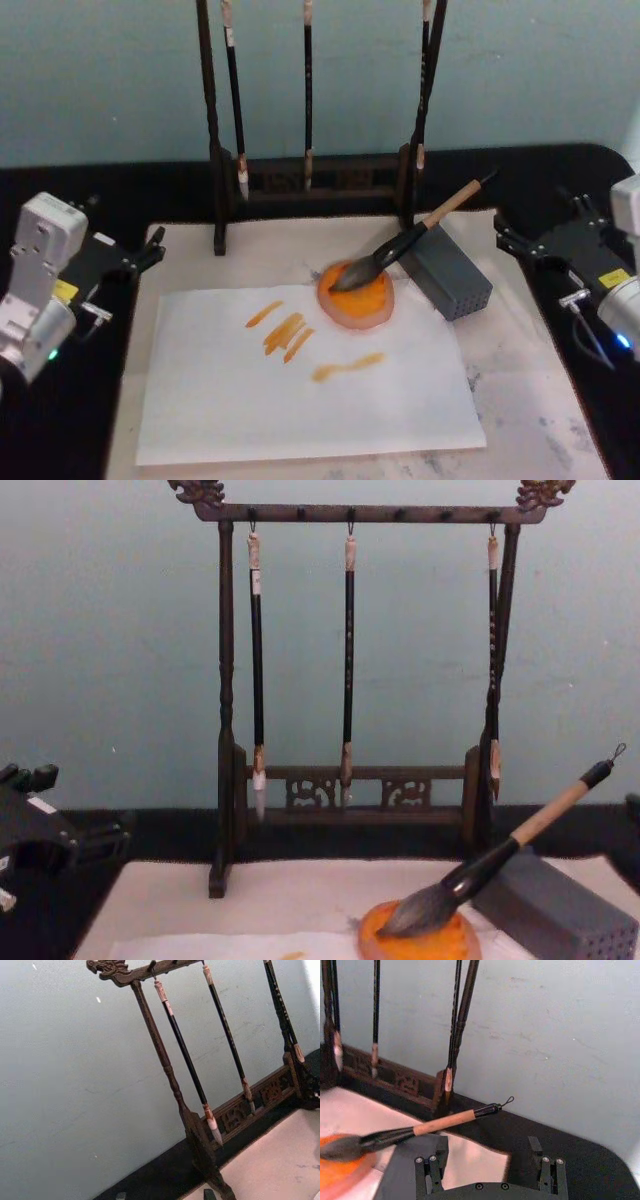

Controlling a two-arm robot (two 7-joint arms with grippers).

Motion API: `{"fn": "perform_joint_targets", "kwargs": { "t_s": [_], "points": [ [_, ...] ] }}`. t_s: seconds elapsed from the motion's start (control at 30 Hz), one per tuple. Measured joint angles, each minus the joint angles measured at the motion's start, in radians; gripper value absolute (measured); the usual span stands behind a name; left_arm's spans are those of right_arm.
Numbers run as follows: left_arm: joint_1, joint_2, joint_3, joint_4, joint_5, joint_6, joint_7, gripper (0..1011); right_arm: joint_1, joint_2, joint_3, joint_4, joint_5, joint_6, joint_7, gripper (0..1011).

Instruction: Pick up the brush from the inkstone, write on the paper, then place the brush back to its original position.

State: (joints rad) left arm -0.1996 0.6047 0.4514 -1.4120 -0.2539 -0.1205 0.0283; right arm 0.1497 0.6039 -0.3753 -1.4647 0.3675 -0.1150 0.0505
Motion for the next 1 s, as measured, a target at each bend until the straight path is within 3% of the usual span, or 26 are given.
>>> {"fn": "perform_joint_targets", "kwargs": {
  "t_s": [0.3, 0.4, 0.5, 0.63, 0.8, 1.0],
  "points": [
    [0.000, 0.000, 0.000, 0.000, 0.000, 0.000, 0.000, 1001, -0.047, -0.029, 0.096, -0.035, 0.187, 0.035, 0.102, 1000],
    [0.000, 0.000, 0.000, 0.000, 0.000, 0.000, 0.000, 1001, -0.049, -0.056, 0.130, -0.016, 0.272, 0.057, 0.145, 1000],
    [0.000, 0.000, 0.000, 0.000, 0.000, 0.000, 0.000, 1001, -0.041, -0.102, 0.173, 0.023, 0.390, 0.096, 0.203, 1000],
    [0.000, 0.000, 0.000, 0.000, 0.000, 0.000, 0.000, 1001, -0.030, -0.144, 0.205, 0.061, 0.475, 0.134, 0.245, 1000],
    [0.000, 0.000, 0.000, 0.000, 0.000, 0.000, 0.000, 1001, -0.007, -0.168, 0.216, 0.102, 0.555, 0.185, 0.299, 1000],
    [0.000, 0.000, 0.000, 0.000, 0.000, 0.000, 0.000, 1001, 0.029, -0.173, 0.199, 0.145, 0.610, 0.238, 0.324, 1000]
  ]
}}
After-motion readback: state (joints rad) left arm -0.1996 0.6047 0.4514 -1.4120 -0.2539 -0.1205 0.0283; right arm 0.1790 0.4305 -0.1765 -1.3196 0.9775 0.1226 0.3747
